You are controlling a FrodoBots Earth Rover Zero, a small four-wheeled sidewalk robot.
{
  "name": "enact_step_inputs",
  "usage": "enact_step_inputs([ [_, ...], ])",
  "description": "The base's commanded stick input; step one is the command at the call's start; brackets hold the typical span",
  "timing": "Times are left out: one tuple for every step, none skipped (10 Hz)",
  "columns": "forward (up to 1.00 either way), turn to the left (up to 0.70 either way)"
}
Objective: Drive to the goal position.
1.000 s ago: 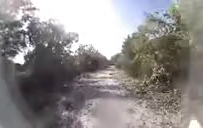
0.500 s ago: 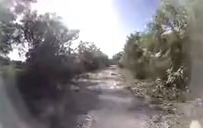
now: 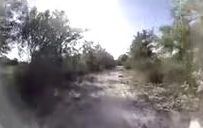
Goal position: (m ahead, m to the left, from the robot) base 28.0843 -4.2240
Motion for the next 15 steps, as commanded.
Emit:
enact_step_inputs([
  [0.84,0.00],
  [0.84,0.00],
  [0.84,0.00],
  [0.84,0.00],
  [0.84,0.00],
  [0.84,0.00],
  [0.84,0.00],
  [0.84,0.00],
  [0.84,0.00],
  [0.84,0.00],
  [0.84,0.00],
  [0.84,0.00],
  [0.84,0.00],
  [0.84,0.00],
  [0.84,0.00],
])
